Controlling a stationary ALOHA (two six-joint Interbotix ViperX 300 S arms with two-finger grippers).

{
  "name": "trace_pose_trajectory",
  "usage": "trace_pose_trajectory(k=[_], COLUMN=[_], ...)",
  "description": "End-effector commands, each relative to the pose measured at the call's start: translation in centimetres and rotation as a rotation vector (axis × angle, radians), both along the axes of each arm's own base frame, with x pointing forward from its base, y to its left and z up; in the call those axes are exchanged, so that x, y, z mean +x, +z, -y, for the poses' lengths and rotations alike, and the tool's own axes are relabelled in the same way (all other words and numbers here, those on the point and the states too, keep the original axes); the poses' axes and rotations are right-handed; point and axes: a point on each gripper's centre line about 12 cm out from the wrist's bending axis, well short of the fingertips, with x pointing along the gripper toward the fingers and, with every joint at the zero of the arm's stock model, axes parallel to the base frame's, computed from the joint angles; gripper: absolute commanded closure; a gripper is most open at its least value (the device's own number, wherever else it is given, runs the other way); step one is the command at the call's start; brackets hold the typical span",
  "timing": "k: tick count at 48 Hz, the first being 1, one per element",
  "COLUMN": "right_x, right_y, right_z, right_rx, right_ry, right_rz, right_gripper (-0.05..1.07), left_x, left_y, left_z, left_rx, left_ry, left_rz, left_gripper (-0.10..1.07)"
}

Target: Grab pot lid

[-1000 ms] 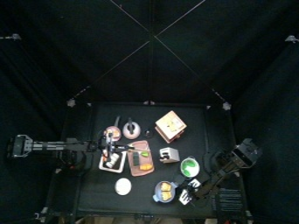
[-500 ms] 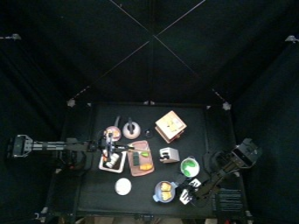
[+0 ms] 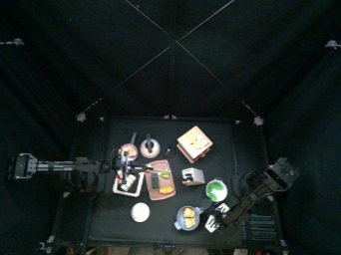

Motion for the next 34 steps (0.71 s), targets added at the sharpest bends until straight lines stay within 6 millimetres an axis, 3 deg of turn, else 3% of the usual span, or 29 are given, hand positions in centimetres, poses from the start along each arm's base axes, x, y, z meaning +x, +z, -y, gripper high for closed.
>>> trace_pose_trajectory(k=[1, 10, 26, 34], right_x=[0.2, 0.1, -0.8, -0.3], right_y=[1.9, 3.9, 3.6, 5.1], right_z=[0.0, -0.1, -1.2, -2.4], right_rx=[0.039, 0.088, 0.143, 0.204], right_ry=[-0.003, -0.005, -0.045, -0.063], right_rz=[0.045, 0.095, 0.029, 0.038], right_gripper=[0.44, 0.45, 0.45, 0.45], left_x=[0.1, -0.1, -0.3, -0.3], left_y=[0.6, 0.9, 1.1, 1.1], left_z=[0.1, 0.1, 0.2, 0.2], left_rx=[0.002, 0.002, 0.002, 0.002], left_ry=[-0.005, -0.004, -0.006, -0.006], left_rz=[0.024, 0.035, 0.045, 0.045], left_gripper=[0.50, 0.50, 0.50, 0.50])
